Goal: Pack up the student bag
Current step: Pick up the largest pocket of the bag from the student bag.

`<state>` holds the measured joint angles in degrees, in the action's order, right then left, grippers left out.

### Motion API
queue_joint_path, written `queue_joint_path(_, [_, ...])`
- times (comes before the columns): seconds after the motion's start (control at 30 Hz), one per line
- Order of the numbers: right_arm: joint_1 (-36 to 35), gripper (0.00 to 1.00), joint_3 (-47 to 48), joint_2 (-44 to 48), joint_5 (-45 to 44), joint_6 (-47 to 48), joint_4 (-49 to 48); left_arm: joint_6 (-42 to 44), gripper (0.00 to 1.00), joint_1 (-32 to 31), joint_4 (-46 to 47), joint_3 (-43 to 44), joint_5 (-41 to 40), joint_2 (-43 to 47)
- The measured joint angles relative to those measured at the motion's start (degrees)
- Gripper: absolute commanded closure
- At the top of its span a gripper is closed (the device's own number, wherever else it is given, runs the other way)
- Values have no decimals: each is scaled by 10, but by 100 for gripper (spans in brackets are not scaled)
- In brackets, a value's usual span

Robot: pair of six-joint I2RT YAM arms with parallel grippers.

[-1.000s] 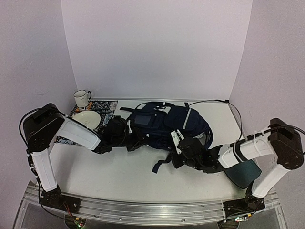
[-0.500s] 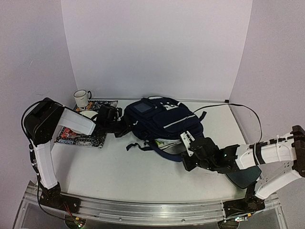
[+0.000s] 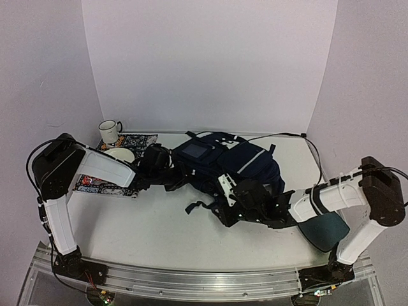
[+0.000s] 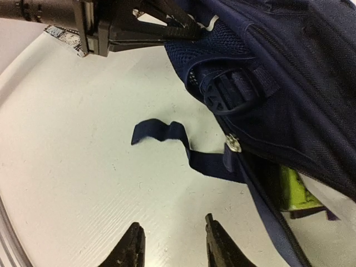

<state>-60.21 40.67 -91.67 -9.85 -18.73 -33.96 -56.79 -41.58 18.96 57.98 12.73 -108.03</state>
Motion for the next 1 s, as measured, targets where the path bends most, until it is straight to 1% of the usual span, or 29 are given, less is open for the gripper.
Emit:
queue_joint_path(0.1, [-2,52,2,-27,-17,-14,-19,-12,100,-18,0,0,-10,5])
queue_joint_path(0.4, [-3,42,0,-74,-132,-27,-87,-32,100,-36,1,-4,-27,7])
queue_joint_path(0.6, [-5,42,8,-113,-191,-22,-118,-39,100,-46,1,-8,-42,14])
queue_joint_path(0.67, [-7,45,17,-130,-209,-18,-124,-42,100,-50,1,-8,-46,14])
queue_joint_path(0.73, [-8,51,27,-143,-224,-12,-127,-44,100,-54,3,-10,-54,15])
queue_joint_path(0.87, [-9,68,36,-158,-250,2,-133,-46,100,-62,5,-11,-69,16])
queue_joint_path(1.0, [-8,89,36,-160,-267,12,-135,-45,100,-65,5,-11,-79,17])
